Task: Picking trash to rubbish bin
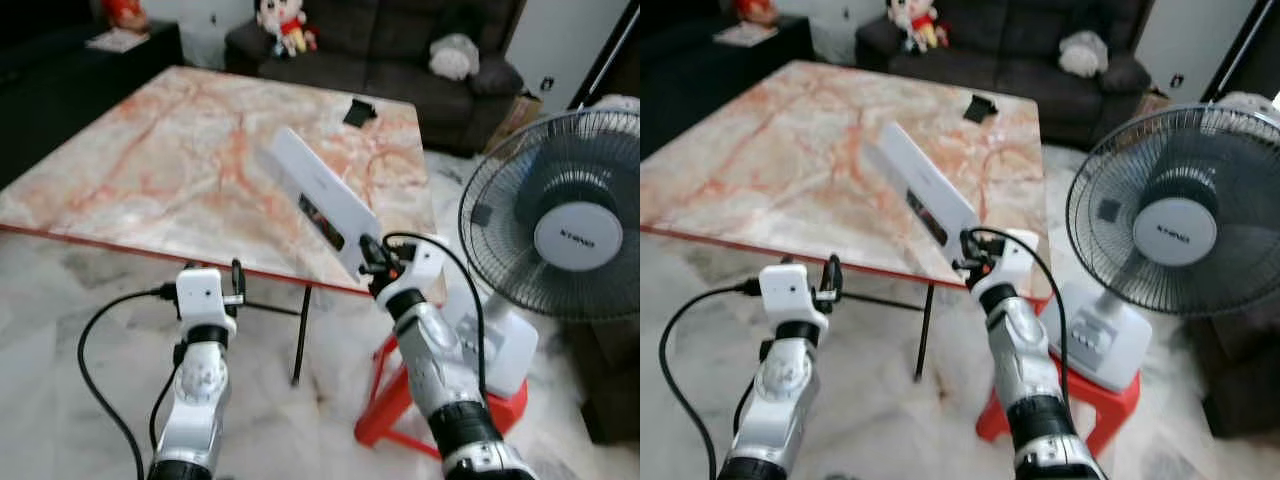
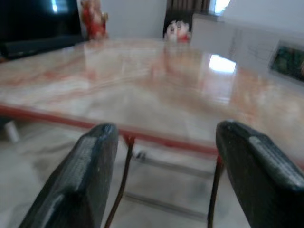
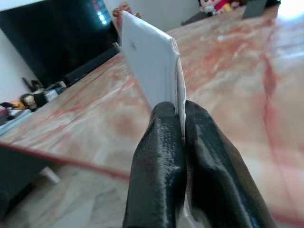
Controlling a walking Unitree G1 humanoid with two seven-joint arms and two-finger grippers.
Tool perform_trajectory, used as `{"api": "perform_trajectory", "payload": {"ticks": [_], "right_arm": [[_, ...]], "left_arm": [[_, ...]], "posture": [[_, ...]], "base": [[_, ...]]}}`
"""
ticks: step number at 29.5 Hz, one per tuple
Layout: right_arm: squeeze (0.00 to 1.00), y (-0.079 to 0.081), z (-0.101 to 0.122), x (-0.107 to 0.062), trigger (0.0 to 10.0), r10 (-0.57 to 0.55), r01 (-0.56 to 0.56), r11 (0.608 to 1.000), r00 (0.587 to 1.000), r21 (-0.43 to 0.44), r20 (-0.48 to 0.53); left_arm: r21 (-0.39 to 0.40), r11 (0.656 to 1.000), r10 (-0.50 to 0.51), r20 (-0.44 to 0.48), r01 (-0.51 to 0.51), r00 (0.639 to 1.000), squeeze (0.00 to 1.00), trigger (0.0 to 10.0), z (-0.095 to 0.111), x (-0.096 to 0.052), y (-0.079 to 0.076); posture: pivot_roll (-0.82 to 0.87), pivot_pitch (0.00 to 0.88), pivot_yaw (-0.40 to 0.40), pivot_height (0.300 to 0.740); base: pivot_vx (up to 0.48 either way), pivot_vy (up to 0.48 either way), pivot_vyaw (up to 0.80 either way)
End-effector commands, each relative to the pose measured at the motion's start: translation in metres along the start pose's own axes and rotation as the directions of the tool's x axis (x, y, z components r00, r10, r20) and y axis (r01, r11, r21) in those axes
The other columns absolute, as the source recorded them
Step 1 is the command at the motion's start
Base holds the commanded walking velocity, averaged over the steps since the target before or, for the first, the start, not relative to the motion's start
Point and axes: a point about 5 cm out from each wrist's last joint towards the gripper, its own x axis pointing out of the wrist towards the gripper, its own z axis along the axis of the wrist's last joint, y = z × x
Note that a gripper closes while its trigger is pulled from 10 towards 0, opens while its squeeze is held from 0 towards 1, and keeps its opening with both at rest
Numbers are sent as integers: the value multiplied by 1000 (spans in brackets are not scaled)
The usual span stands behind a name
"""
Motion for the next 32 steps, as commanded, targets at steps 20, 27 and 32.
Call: {"api": "perform_trajectory", "payload": {"ticks": [20, 27, 32], "right_arm": [[0, -78, -16, -39, 10000, -246, 233, 967, 961, -108, -129], [0, -120, -40, -81, 10000, -428, 392, 903, 860, -177, -277], [0, -142, -61, -120, 10000, -560, 506, 829, 733, -240, -387]], "left_arm": [[82, 995, -34, -234, 54, 972, 0, 10000, -54, -21, 7], [62, 996, -24, -464, 59, 886, 0, 10000, -100, -49, 19], [61, 996, -10, -594, 58, 804, 0, 10000, -124, -71, 26]], "posture": [[-6, 37, -116, 740], [-9, 35, -116, 740], [-9, 35, -116, 740]], "base": [[-196, 0, 0], [0, 0, 0], [0, 0, 0]]}}
